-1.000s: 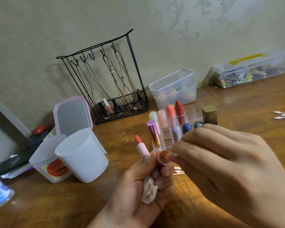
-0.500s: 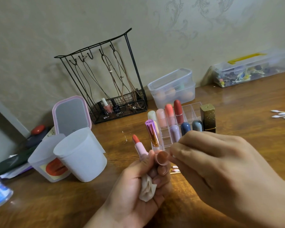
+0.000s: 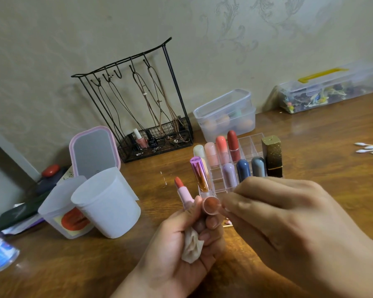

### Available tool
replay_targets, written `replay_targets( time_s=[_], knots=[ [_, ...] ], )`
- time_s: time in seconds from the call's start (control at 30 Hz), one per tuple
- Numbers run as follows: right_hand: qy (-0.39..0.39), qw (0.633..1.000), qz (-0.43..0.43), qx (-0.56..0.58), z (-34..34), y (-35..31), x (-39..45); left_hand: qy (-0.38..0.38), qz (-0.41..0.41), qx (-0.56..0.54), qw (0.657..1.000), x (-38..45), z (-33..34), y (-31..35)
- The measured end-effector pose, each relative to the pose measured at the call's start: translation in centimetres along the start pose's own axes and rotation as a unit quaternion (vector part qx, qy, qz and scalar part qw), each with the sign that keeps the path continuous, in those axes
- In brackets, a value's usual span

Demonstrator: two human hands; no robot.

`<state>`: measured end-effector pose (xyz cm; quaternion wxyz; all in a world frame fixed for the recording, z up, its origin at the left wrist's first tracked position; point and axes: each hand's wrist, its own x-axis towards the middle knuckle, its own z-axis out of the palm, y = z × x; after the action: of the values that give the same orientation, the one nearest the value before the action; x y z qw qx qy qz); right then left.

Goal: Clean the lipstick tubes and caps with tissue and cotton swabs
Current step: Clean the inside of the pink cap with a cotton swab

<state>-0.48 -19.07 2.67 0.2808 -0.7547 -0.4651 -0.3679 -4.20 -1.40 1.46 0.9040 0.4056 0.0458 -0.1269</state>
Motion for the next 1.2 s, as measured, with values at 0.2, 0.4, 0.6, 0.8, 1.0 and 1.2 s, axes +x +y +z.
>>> replay_targets(
  time_s=[0.2,0.4,0.6,0.8,1.0,1.2],
  knots=[
    [-0.002,1.000,0.020,0.020,-0.22,0.23,0.08,-0.008,-0.012,-0.003,1.000,0.01,-0.11,-0.03],
    [0.000,0.999,-0.006,0.033,0.16,-0.25,-0.02,0.002,0.006,0.013,1.000,-0.26,0.47,0.02],
    [0.007,1.000,0.001,0.009,-0.03,0.10,0.03,-0.023,-0.009,-0.003,1.000,-0.18,0.22,-0.10],
    [0.005,1.000,0.017,0.015,-0.21,0.10,0.14,-0.031,-0.018,-0.005,0.999,-0.09,0.18,-0.04],
    [0.005,0.999,0.015,0.029,-0.22,0.01,0.22,-0.015,-0.018,-0.015,1.000,-0.17,0.07,0.02],
    [-0.002,0.999,0.005,0.038,0.13,-0.23,0.01,0.009,-0.011,-0.003,1.000,-0.05,-0.06,0.07]
  ],
)
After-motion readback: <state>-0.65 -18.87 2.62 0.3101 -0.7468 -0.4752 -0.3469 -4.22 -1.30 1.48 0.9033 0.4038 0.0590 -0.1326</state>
